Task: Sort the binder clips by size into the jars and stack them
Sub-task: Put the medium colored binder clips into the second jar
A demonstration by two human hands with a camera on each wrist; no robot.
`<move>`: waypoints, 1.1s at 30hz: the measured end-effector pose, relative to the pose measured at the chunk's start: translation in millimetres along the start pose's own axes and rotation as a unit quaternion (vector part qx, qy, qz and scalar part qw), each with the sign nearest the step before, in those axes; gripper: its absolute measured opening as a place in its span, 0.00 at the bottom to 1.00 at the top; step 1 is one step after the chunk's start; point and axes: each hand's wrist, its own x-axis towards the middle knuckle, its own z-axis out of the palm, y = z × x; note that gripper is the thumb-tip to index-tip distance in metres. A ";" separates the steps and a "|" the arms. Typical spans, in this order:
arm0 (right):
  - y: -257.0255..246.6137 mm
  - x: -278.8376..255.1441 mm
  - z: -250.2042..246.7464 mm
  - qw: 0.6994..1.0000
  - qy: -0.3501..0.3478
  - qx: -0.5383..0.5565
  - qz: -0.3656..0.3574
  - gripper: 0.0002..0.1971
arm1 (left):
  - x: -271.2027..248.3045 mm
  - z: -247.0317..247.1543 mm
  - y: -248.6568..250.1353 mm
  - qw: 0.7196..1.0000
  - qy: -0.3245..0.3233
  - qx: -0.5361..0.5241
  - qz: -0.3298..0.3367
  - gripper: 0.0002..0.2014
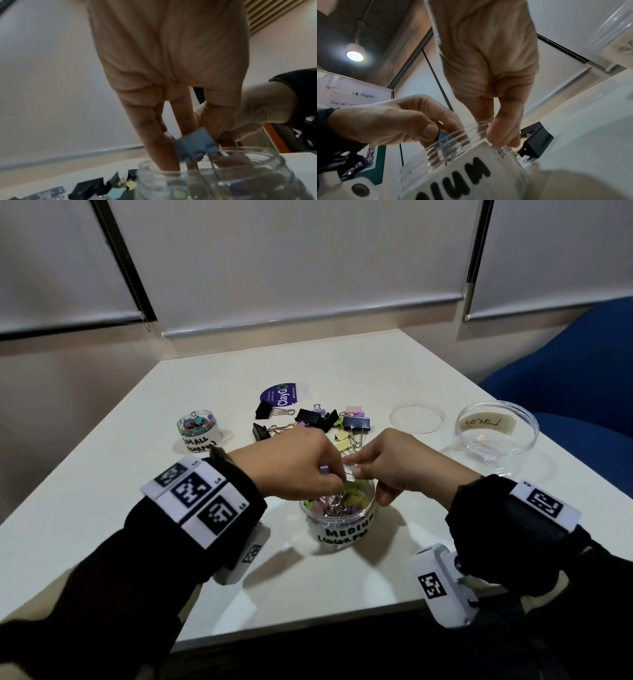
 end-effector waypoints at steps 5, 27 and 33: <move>3.5 -5.4 -1.6 1.000 0.000 0.027 -0.005 0.08 | 21.6 18.3 8.4 1.000 0.008 -0.011 0.003 0.05; 16.4 -16.0 -1.1 0.996 0.031 0.082 -0.011 0.18 | 67.0 21.6 -85.8 0.995 -0.001 0.036 -0.097 0.18; 17.3 -18.1 -2.6 0.996 0.025 0.080 0.000 0.18 | 85.9 27.4 -81.8 0.995 0.038 0.076 -0.059 0.18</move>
